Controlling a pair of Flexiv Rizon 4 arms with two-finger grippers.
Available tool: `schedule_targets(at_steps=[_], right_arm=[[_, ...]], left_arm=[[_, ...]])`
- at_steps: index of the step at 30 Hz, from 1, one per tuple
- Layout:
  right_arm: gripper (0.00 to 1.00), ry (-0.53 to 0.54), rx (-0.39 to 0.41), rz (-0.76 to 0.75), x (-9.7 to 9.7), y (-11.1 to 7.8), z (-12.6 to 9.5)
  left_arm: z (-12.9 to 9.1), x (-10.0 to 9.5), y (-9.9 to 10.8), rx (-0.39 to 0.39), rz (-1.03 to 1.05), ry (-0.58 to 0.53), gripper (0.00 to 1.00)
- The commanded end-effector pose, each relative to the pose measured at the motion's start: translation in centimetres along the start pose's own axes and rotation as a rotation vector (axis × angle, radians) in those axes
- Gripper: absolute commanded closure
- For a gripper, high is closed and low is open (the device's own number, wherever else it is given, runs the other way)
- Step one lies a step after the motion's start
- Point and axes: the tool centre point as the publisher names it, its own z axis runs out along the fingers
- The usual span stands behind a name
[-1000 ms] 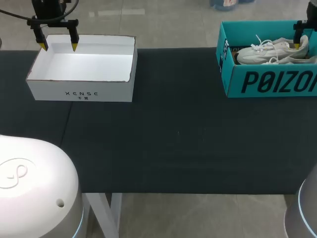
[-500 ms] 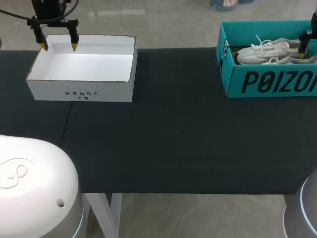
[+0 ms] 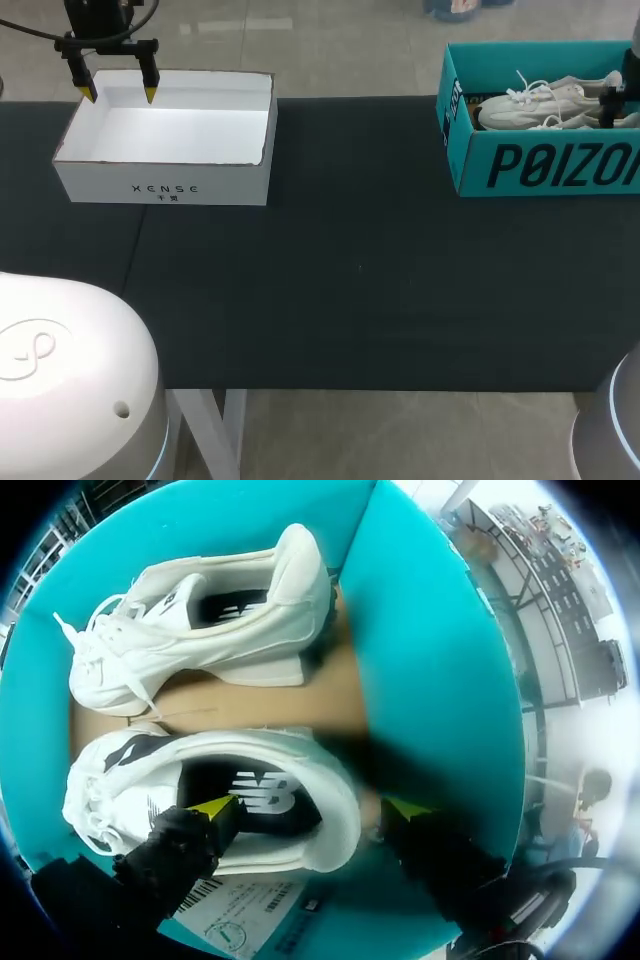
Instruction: Take the shoe out of the shoebox, open the shoe tongue, remove and reinsert the insole, then place the shoe into the shoebox
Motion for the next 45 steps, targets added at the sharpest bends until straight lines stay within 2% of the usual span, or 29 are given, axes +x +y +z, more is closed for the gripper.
schedule_targets(at_steps=[1,4,5,6,7,12,19,27,32,37,38,45], right_arm=[[0.60,-0.013,0.027,0.001,-0.1,1.0,0.7],[0.67,-0.036,0.036,0.000,-0.2,0.9,1.0],[0.73,-0.052,0.036,0.000,-0.3,0.9,1.0],[0.92,-0.058,0.037,0.003,-0.4,0.9,1.0],[1.00,-0.069,0.040,0.009,-0.6,0.9,1.1],[1.00,-0.165,0.030,0.075,-1.7,1.0,0.3],[1.00,-0.180,-0.016,0.124,-2.3,0.7,-4.7],[1.00,-0.202,-0.050,0.154,-1.8,0.6,-10.1],[1.00,-0.174,-0.074,0.170,-1.4,0.0,-14.7],[1.00,-0.138,-0.127,0.126,-0.3,-1.3,-20.6],[1.00,-0.130,-0.102,0.104,0.1,-1.4,-21.5],[1.00,-0.130,-0.102,0.104,0.1,-1.4,-21.5]], left_arm=[[0.0,0.0,0.0,0.000,0.000,0.000,0.00],[0.0,0.0,0.0,0.000,0.000,0.000,0.00],[0.0,0.0,0.0,0.000,0.000,0.000,0.00],[0.0,0.0,0.0,0.000,0.000,0.000,0.00],[0.0,0.0,0.0,0.000,0.000,0.000,0.00],[0.0,0.0,0.0,0.000,0.000,0.000,0.00],[0.0,0.0,0.0,0.000,0.000,0.000,0.00],[0.0,0.0,0.0,0.000,0.000,0.000,0.00],[0.0,0.0,0.0,0.000,0.000,0.000,0.00],[0.0,0.0,0.0,0.000,0.000,0.000,0.00],[0.0,0.0,0.0,0.000,0.000,0.000,0.00],[0.0,0.0,0.0,0.000,0.000,0.000,0.00]])
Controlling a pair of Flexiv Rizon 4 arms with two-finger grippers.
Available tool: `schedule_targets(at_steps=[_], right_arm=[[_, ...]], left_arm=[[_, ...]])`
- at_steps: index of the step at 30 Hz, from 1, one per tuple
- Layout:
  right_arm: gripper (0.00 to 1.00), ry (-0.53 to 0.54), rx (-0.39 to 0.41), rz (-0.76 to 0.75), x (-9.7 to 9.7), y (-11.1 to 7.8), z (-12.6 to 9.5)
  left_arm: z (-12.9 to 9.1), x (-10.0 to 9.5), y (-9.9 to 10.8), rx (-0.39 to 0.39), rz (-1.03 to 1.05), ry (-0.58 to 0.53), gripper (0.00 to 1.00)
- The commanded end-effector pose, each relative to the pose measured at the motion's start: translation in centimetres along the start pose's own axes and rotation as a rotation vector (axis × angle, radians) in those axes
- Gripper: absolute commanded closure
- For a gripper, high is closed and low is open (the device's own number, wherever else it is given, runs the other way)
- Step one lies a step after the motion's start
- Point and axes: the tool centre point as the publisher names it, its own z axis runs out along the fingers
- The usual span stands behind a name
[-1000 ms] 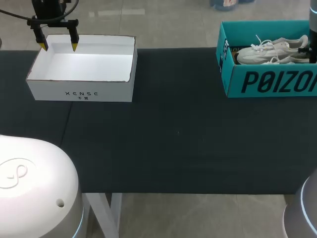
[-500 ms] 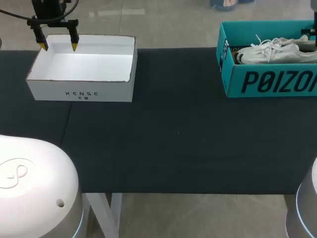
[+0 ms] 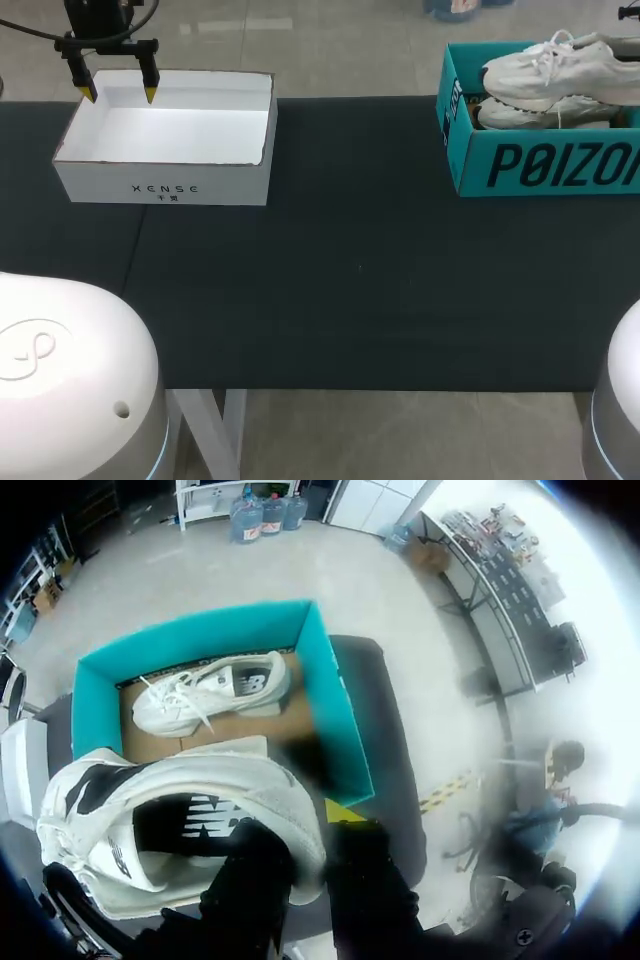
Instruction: Take the shoe out of the shoebox, open the shoe tongue, remove and reinsert the insole, then place the shoe into the shoebox
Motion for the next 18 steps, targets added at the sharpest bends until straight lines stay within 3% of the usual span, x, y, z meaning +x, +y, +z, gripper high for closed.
schedule_targets(at_steps=[1,12,13,18], right_arm=[[1.00,0.000,-0.019,0.002,-0.2,-0.6,-2.2],[1.00,0.000,-0.019,0.002,-0.2,-0.6,-2.2],[1.00,-0.056,-0.059,0.028,0.2,-1.8,-2.6],[1.00,-0.074,-0.101,0.134,2.4,-6.5,-6.2]], left_arm=[[0.0,0.0,0.0,0.000,0.000,0.000,0.00],[0.0,0.0,0.0,0.000,0.000,0.000,0.00],[0.0,0.0,0.0,0.000,0.000,0.000,0.00],[0.0,0.0,0.0,0.000,0.000,0.000,0.00]])
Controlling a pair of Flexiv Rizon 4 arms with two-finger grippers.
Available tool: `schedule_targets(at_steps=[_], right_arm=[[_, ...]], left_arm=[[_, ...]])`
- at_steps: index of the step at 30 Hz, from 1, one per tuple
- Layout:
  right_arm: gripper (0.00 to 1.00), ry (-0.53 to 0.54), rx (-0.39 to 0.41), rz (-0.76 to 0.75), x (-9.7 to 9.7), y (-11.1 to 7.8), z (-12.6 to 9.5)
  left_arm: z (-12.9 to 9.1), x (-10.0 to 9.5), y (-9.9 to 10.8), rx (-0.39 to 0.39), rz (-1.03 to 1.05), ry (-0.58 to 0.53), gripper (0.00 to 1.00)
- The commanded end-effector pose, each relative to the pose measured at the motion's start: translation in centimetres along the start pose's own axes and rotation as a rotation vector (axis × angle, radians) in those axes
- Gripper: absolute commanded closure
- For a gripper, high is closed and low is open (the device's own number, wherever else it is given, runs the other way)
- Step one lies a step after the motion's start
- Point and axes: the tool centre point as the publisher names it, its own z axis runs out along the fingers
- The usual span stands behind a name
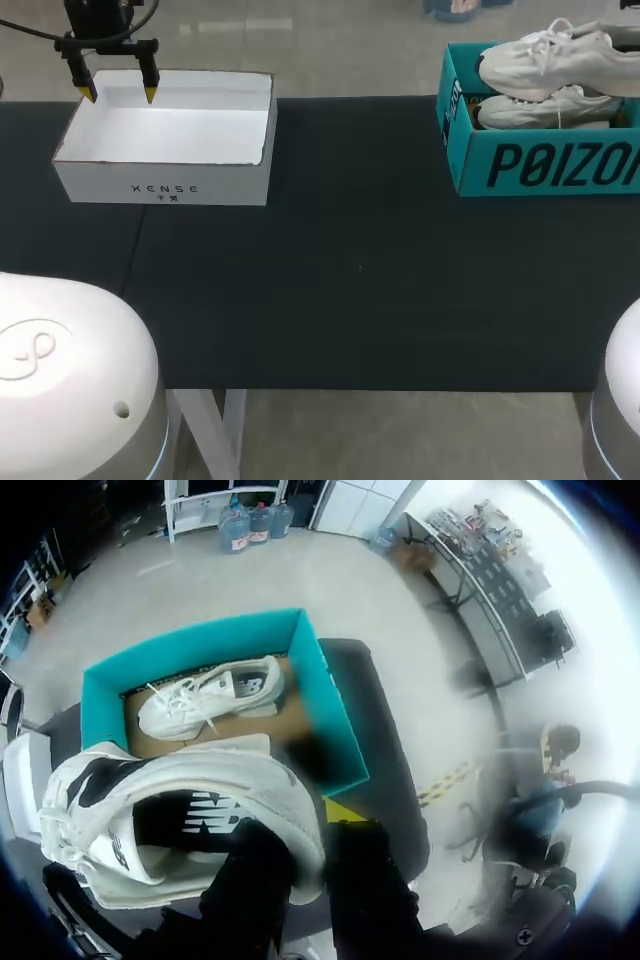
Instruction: Take the shoe out of the shoebox, open the shoe tongue, remove and reinsert the insole, then place the shoe into the shoebox
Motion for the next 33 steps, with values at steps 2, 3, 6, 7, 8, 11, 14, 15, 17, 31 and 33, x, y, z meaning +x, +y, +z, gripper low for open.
schedule_targets(at_steps=[2,3,6,7,8,11,14,15,17,31,33], right_arm=[[1.00,-0.033,-0.061,0.061,2.4,-7.1,-4.4],[1.00,-0.041,-0.059,0.060,3.2,-8.3,-4.7],[1.00,-0.047,-0.036,0.068,5.3,-11.6,-4.9],[1.00,-0.049,-0.027,0.064,6.1,-12.9,-4.9],[1.00,-0.051,-0.034,0.047,6.9,-14.0,-4.8],[1.00,-0.057,-0.041,0.013,9.1,-17.5,-4.7],[1.00,-0.049,-0.028,-0.017,10.9,-20.6,-4.6],[1.00,-0.046,-0.021,-0.015,11.5,-21.6,-4.5],[1.00,-0.041,-0.020,-0.024,12.7,-23.1,-4.1],[1.00,-0.005,0.100,-0.167,21.4,-32.5,0.0],[1.00,-0.005,0.101,-0.165,22.4,-33.5,0.6]], left_arm=[[0.0,0.0,0.0,0.000,0.000,0.000,0.00],[0.0,0.0,0.0,0.000,0.000,0.000,0.00],[0.0,0.0,0.0,0.000,0.000,0.000,0.00],[0.0,0.0,0.0,0.000,0.000,0.000,0.00],[0.0,0.0,0.0,0.000,0.000,0.000,0.00],[0.0,0.0,0.0,0.000,0.000,0.000,0.00],[0.0,0.0,0.0,0.000,0.000,0.000,0.00],[0.0,0.0,0.0,0.000,0.000,0.000,0.00],[0.0,0.0,0.0,0.000,0.000,0.000,0.00],[0.0,0.0,0.0,0.000,0.000,0.000,0.00],[0.0,0.0,0.0,0.000,0.000,0.000,0.00]])
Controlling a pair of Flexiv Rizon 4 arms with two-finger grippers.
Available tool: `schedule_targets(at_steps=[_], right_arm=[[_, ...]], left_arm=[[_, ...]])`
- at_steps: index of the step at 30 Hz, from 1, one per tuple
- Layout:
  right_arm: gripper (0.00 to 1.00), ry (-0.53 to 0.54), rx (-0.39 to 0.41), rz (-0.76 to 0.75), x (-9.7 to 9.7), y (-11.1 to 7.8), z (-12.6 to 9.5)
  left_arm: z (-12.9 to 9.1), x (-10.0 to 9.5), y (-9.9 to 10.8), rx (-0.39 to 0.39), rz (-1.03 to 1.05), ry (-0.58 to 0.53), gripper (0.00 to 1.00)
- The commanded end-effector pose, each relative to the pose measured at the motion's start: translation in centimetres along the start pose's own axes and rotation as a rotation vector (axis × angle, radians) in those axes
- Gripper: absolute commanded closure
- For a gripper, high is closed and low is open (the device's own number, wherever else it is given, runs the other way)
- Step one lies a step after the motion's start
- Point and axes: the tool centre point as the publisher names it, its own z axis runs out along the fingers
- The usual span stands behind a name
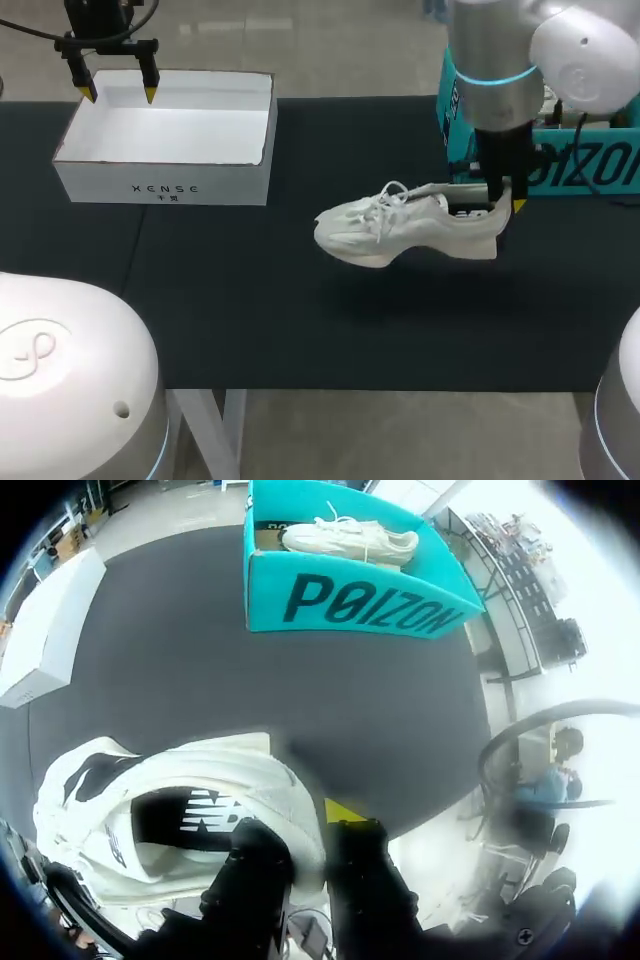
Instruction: Take the shoe out of the shoebox, open the shoe tongue, remove and reinsert the insole, then place the shoe into the shoebox
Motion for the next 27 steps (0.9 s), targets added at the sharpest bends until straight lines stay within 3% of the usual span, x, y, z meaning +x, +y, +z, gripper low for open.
schedule_targets(at_steps=[1,10,19,20,21,22,27], right_arm=[[1.00,-0.012,0.006,0.008,3.2,-0.9,1.9],[1.00,-0.029,0.004,0.053,7.2,-2.4,6.2],[1.00,-0.050,0.029,0.077,10.3,-1.8,9.0],[0.69,-0.051,0.024,0.068,10.4,-1.8,8.9],[0.22,-0.051,0.025,0.065,10.4,-1.9,8.8],[0.00,-0.050,0.014,0.057,10.3,-2.1,8.6],[0.00,-0.015,0.023,0.016,9.2,-2.9,6.7]], left_arm=[[0.0,0.0,0.0,0.000,0.000,0.000,0.00],[0.0,0.0,0.0,0.000,0.000,0.000,0.00],[0.0,0.0,0.0,0.000,0.000,0.000,0.00],[0.0,0.0,0.0,0.000,0.000,0.000,0.00],[0.0,0.0,0.0,0.000,0.000,0.000,0.00],[0.0,0.0,0.0,0.000,0.000,0.000,0.00],[0.0,0.0,0.0,0.000,0.000,0.000,0.00]])
